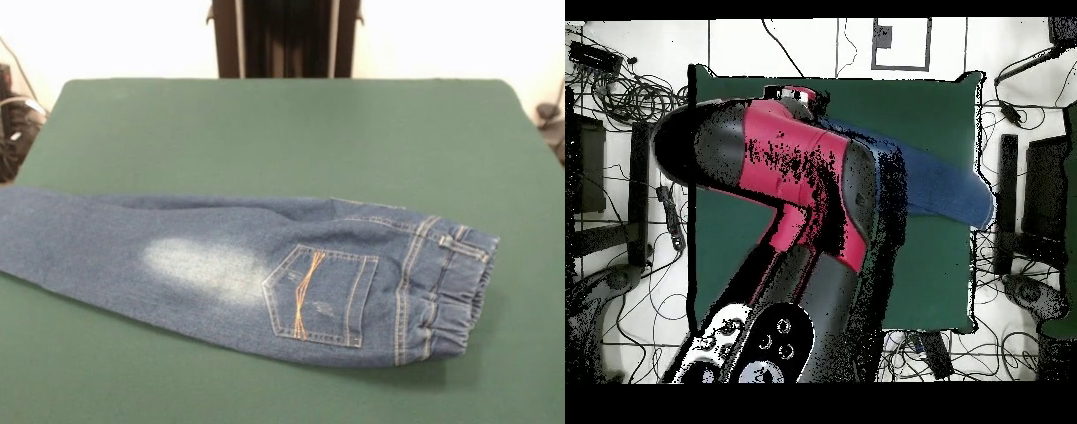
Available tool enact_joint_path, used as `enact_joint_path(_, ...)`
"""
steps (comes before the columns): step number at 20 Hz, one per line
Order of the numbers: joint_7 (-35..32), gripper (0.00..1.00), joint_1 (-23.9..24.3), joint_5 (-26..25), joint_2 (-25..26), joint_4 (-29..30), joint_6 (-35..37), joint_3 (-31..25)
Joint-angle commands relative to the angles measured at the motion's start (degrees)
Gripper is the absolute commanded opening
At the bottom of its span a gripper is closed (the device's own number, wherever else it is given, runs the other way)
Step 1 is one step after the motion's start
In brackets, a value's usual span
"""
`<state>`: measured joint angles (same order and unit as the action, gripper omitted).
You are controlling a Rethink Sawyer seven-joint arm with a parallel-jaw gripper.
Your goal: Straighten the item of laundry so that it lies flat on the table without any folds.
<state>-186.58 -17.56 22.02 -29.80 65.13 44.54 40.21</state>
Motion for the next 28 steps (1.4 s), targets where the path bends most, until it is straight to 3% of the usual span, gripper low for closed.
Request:
enact_joint_path(1,1.9,1.00,3.1,-1.3,4.1,10.5,-3.8,-11.0)
enact_joint_path(8,0.3,1.00,4.5,-2.2,4.7,11.1,-4.3,-11.0)
enact_joint_path(21,11.5,1.00,13.0,-6.8,-2.7,17.6,-9.8,-20.1)
enact_joint_path(28,7.1,1.00,12.6,-10.4,-1.1,14.3,-8.0,-20.8)
